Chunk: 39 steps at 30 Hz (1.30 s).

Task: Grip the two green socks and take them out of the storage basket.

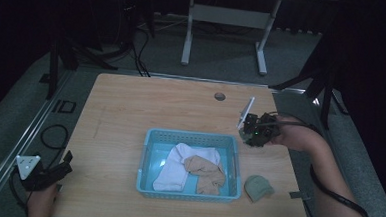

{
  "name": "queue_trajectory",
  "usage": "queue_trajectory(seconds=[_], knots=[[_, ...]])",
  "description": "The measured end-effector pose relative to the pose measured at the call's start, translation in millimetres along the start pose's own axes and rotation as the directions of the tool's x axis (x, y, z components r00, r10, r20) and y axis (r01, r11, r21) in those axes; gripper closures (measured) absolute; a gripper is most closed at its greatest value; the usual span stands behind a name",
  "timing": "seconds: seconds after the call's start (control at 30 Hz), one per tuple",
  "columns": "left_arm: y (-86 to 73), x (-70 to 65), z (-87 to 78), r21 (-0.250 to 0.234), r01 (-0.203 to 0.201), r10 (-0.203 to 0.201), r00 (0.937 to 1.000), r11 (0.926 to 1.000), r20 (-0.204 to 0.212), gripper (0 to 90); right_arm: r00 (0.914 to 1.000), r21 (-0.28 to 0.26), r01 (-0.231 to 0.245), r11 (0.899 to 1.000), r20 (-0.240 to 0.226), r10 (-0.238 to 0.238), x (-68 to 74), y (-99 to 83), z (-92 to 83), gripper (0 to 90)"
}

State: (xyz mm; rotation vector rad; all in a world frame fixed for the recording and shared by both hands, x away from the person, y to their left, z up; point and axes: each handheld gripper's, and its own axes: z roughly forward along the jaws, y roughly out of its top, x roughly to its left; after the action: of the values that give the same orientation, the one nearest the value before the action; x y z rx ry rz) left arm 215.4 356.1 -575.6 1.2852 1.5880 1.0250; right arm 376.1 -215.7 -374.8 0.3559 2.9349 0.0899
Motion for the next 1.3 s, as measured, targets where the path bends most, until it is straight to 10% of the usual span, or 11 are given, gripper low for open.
queue_trajectory(seconds=[0.53,1.3], knots=[[0.2,-0.2,0.3,0.004,-0.002,0.002,1.0,1.0,0.0,0.7,0.9955,0.006,-0.093,0.996,-0.018,0.093,-13.4,-46.2,15.1,81.6],[0.1,-0.4,0.3,0.004,-0.005,0.005,1.0,1.0,0.001,0.7,0.982,0.016,-0.131,0.991,-0.135,0.132,-19.8,-47.6,111.8,81.1]])
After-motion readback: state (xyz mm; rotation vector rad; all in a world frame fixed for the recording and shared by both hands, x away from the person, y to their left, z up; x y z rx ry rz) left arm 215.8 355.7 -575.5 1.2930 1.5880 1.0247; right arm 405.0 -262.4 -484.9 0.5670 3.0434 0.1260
